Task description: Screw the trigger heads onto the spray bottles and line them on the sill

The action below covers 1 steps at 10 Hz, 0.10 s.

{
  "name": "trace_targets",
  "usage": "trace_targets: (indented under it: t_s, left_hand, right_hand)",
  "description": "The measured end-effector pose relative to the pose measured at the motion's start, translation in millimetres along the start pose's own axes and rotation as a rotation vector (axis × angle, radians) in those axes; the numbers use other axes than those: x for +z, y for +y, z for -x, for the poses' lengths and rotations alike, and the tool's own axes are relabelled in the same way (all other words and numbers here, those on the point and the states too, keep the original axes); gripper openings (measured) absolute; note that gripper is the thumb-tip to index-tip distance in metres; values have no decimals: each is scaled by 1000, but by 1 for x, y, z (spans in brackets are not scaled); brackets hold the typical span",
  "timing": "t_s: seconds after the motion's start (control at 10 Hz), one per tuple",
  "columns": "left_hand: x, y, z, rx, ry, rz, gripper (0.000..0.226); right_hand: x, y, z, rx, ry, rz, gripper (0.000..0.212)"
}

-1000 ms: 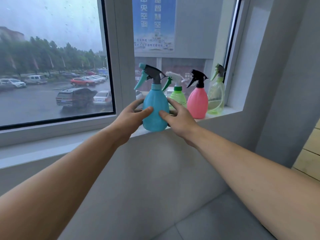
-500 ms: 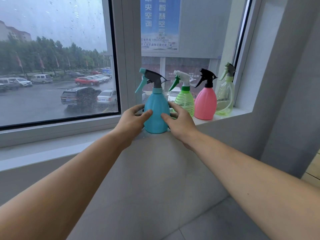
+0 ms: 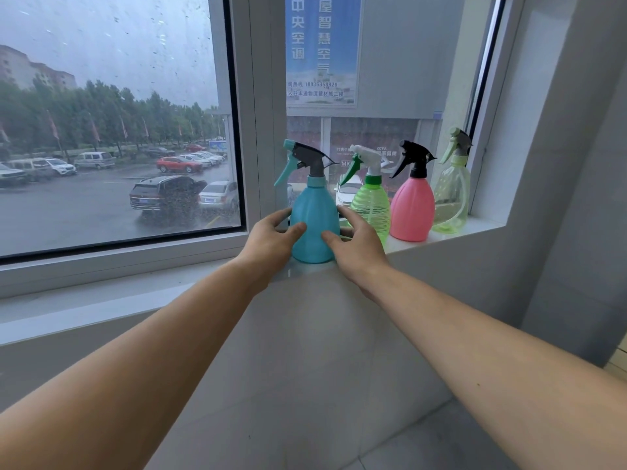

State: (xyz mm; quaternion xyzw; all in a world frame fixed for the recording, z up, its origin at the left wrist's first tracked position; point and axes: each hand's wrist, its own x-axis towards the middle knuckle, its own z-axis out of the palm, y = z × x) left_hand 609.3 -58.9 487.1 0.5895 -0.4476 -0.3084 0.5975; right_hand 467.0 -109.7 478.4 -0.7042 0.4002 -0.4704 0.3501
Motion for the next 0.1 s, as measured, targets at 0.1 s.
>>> trace_targets:
  t_s: [0.1]
  left_hand:
    - [2,5,7,15,55,-93,62]
  right_hand:
    - [-5,0,2,16,12,-6,62]
